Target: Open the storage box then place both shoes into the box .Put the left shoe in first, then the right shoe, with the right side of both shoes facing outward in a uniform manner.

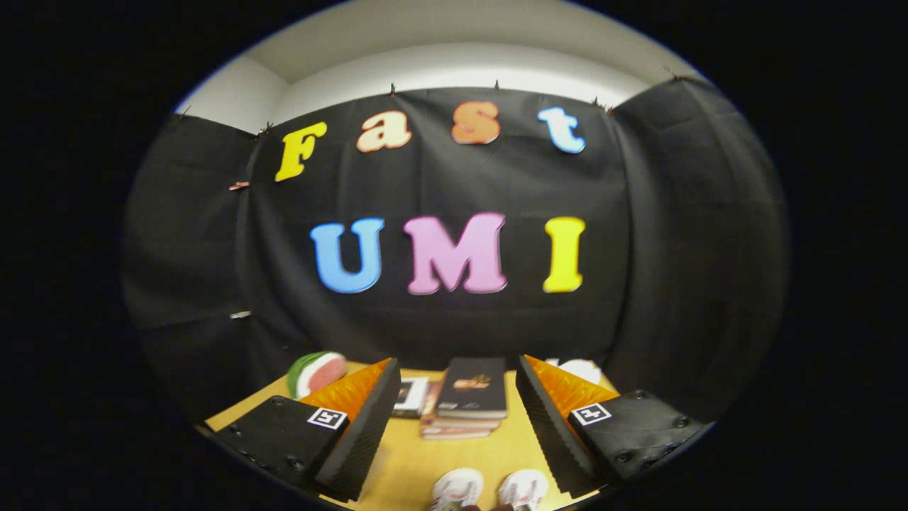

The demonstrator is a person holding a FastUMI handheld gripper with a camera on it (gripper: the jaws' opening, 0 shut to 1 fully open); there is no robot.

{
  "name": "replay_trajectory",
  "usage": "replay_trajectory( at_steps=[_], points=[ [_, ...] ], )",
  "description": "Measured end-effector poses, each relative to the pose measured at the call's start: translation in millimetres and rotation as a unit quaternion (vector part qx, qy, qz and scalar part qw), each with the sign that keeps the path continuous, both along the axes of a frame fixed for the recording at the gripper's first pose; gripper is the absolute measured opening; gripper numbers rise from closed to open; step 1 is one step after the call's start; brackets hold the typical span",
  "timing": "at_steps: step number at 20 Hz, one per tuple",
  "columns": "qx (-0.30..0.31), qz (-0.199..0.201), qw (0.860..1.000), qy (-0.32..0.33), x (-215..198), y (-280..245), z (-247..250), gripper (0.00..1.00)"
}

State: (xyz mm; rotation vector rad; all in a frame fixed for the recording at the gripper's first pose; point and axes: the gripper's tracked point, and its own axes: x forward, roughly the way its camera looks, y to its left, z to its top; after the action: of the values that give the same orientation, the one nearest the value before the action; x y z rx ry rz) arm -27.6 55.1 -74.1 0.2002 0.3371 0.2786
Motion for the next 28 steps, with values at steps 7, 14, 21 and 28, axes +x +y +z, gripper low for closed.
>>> replay_trajectory(
  at_steps=[7, 14, 21, 28],
  points=[
    [0.219, 0.103, 0.943, 0.228, -36, 80, -100, 0.98],
    [0.270, 0.131, 0.884, 0.359, -72, 109, -174, 0.98],
    [0.278, 0.171, 0.839, 0.435, -101, 148, -217, 0.98],
    [0.343, 0.199, 0.779, 0.485, -120, 179, -206, 0.70]
  ],
)
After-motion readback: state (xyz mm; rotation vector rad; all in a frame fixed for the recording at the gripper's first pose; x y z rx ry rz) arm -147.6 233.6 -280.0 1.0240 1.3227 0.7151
